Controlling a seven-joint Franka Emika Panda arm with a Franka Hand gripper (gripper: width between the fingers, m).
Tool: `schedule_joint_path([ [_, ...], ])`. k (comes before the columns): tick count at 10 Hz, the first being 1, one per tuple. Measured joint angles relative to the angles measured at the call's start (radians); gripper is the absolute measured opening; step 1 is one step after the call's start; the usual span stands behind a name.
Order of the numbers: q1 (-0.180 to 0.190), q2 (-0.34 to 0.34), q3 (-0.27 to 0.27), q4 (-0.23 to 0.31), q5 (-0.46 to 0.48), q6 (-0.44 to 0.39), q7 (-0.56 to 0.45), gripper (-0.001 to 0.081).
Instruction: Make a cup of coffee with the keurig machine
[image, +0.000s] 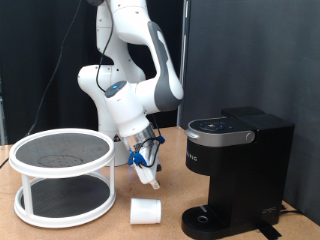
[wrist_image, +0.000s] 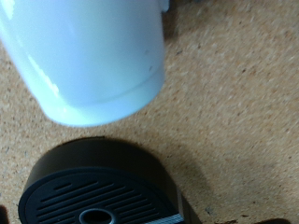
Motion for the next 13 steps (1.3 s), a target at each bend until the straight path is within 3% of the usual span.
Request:
schedule_joint_path([
  [1, -0.009, -0.030, -0.006, -0.018, -0.004, -0.022, -0.012, 0.0734],
  [5, -0.009, -0.025, -0.005, -0.018, -0.017, -0.019, 0.023, 0.0734],
  [8, -0.014, -0.008, -0.005, -0.017, -0.172, -0.015, 0.211, 0.0734],
  [10, -0.021, 0.011, -0.007, -0.018, -0.231, 0.017, 0.281, 0.0734],
  [12, -0.023, 0.032, -0.006, -0.017, -0.189, 0.068, 0.254, 0.0734],
  [13, -0.023, 0.036, -0.005, -0.014, -0.114, 0.087, 0.194, 0.0734],
])
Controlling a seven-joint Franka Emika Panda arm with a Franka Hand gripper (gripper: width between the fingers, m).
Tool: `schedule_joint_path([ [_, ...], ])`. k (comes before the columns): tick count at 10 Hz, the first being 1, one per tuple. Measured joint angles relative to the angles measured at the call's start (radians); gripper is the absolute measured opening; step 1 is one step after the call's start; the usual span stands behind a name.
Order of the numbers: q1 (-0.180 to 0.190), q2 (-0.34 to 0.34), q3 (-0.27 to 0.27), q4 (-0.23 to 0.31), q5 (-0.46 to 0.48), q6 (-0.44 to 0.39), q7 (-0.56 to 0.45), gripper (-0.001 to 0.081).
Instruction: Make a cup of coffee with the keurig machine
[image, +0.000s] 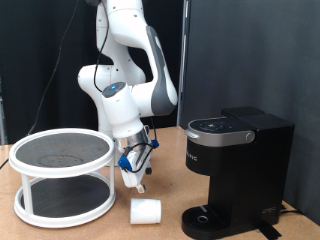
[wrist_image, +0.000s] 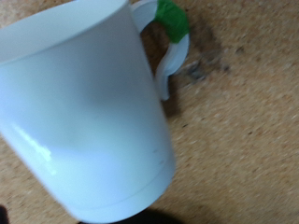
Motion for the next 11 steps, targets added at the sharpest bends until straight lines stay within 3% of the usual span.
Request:
schedule_joint_path([
  [1, 0.000, 0.000, 0.000, 0.004, 0.084, 0.012, -0.078, 0.0734],
  [3, -0.004, -0.003, -0.004, 0.006, 0.102, -0.003, -0.119, 0.0734],
  [4, -0.010, -0.006, -0.015, 0.005, 0.035, -0.042, -0.076, 0.0734],
  [6, -0.028, -0.006, -0.039, 0.005, -0.140, -0.131, 0.103, 0.0734],
  [11, -0.031, 0.000, -0.048, 0.009, -0.117, -0.099, 0.127, 0.0734],
])
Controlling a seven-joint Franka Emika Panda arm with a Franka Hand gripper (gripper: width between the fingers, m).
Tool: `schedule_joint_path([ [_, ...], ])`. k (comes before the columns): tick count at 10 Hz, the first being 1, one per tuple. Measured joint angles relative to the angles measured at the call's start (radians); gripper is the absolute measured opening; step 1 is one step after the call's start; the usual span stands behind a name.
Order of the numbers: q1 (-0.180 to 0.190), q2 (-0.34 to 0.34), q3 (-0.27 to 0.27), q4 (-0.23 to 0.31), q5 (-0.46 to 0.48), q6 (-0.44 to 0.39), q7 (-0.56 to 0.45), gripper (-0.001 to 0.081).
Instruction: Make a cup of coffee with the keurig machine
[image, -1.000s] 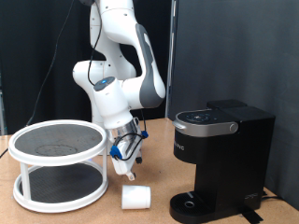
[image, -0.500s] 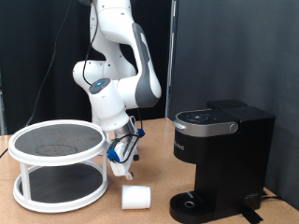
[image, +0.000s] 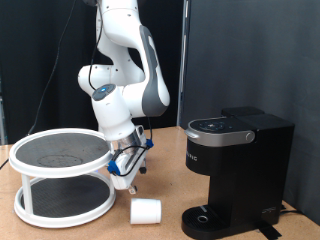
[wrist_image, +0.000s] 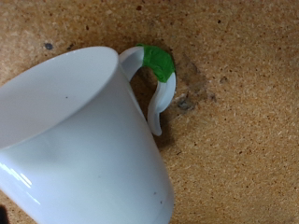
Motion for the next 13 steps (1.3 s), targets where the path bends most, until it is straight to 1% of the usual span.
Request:
schedule_joint_path([
  [1, 0.000, 0.001, -0.002, 0.000, -0.010, 0.000, 0.006, 0.0734],
  [4, 0.000, 0.007, -0.010, 0.001, -0.073, -0.007, 0.064, 0.0734],
  [10, 0.000, 0.021, -0.020, 0.010, -0.125, -0.009, 0.118, 0.0734],
  [13, 0.000, 0.055, -0.029, 0.020, -0.209, -0.008, 0.193, 0.0734],
])
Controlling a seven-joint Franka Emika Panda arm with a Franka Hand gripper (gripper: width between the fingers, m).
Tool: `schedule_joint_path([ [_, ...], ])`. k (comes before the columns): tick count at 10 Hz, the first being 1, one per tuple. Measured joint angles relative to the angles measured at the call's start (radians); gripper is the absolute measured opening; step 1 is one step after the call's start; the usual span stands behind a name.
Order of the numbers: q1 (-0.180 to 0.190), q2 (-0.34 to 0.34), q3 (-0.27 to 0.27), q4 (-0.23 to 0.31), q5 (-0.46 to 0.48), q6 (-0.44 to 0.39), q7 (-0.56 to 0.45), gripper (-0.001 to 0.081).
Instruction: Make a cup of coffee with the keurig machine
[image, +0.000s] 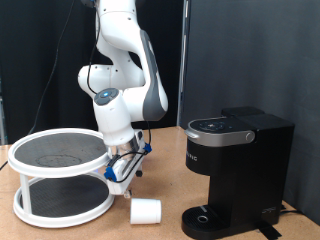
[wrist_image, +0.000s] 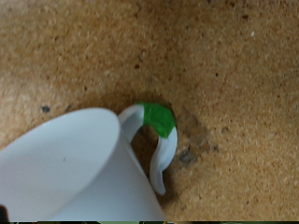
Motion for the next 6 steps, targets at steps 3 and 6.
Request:
schedule_joint_path([
  [3, 0.000, 0.031, -0.004, 0.010, -0.010, 0.007, 0.006, 0.0734],
  [6, 0.000, 0.040, -0.006, 0.016, -0.010, 0.008, 0.006, 0.0734],
])
